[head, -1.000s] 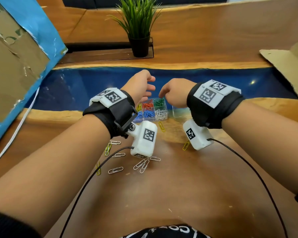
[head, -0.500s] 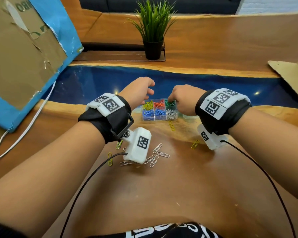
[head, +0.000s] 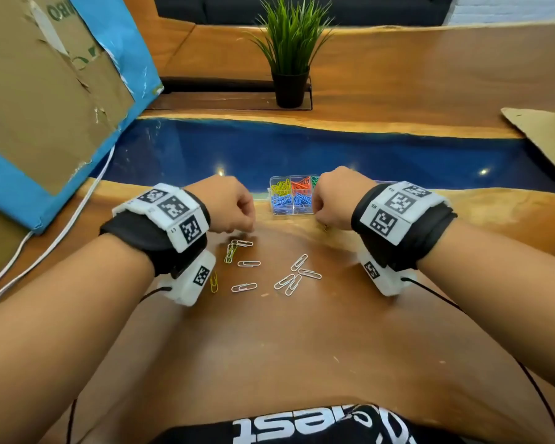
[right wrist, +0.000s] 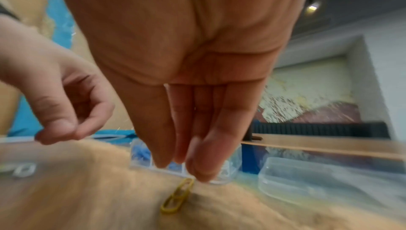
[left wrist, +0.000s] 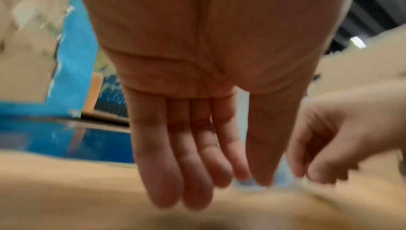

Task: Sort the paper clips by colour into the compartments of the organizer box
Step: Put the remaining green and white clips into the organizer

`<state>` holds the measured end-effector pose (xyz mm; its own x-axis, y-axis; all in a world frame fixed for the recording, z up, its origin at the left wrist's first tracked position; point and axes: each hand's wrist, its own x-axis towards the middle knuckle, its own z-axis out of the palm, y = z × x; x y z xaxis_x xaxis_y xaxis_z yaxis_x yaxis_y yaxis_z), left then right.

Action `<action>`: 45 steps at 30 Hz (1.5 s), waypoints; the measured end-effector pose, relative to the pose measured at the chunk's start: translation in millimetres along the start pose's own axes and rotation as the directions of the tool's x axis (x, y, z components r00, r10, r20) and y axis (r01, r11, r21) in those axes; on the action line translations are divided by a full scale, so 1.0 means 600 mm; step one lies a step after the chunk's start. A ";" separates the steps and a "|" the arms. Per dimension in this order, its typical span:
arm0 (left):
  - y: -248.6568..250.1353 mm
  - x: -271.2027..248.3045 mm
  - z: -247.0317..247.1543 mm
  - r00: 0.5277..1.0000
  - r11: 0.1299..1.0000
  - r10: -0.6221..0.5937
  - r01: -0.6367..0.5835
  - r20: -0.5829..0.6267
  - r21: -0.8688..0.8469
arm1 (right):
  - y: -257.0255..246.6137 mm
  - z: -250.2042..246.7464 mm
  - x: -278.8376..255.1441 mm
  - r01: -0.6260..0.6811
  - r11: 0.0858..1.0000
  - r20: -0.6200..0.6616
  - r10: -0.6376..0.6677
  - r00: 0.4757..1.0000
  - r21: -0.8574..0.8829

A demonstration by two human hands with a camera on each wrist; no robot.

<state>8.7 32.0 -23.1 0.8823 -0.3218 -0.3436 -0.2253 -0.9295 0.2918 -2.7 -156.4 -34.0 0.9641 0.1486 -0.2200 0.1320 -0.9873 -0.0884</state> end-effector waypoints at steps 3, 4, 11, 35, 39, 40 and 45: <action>-0.008 -0.011 0.006 1.000 0.984 -0.026 0.025 0.001 0.178 | -0.010 0.011 0.004 0.031 0.997 -0.001 -0.031 1.000 -0.074; -0.009 -0.013 0.006 1.000 0.979 -0.030 0.030 -0.001 0.202 | -0.010 0.014 0.005 0.038 0.995 0.001 -0.038 0.999 -0.089; -0.009 -0.018 0.012 0.997 0.958 -0.068 0.057 0.026 0.281 | -0.013 0.014 -0.004 0.067 0.991 0.072 -0.059 0.996 -0.116; -0.037 -0.050 0.018 0.999 0.971 -0.047 0.049 0.016 -0.236 | 0.090 0.008 -0.097 0.118 0.993 0.302 -0.103 0.948 -0.033; -0.065 -0.068 0.019 0.990 0.840 -0.035 0.101 0.134 -0.534 | 0.089 0.007 -0.093 0.149 0.987 0.351 -0.119 0.929 -0.058; -0.072 -0.071 0.019 0.989 0.828 -0.032 0.109 0.147 -0.551 | 0.087 0.007 -0.093 0.148 0.987 0.377 -0.115 0.919 -0.058; -0.086 -0.082 0.026 0.979 0.864 -0.042 0.136 0.199 -0.486 | 0.080 0.009 -0.082 0.131 0.991 0.379 -0.125 0.917 0.009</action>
<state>-29.3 92.8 -35.0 0.7908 -0.3122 -0.5265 0.1258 -0.7589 0.6389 -45.1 -210.9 -32.8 0.7805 0.2806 -0.5587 0.2551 -0.9588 -0.1252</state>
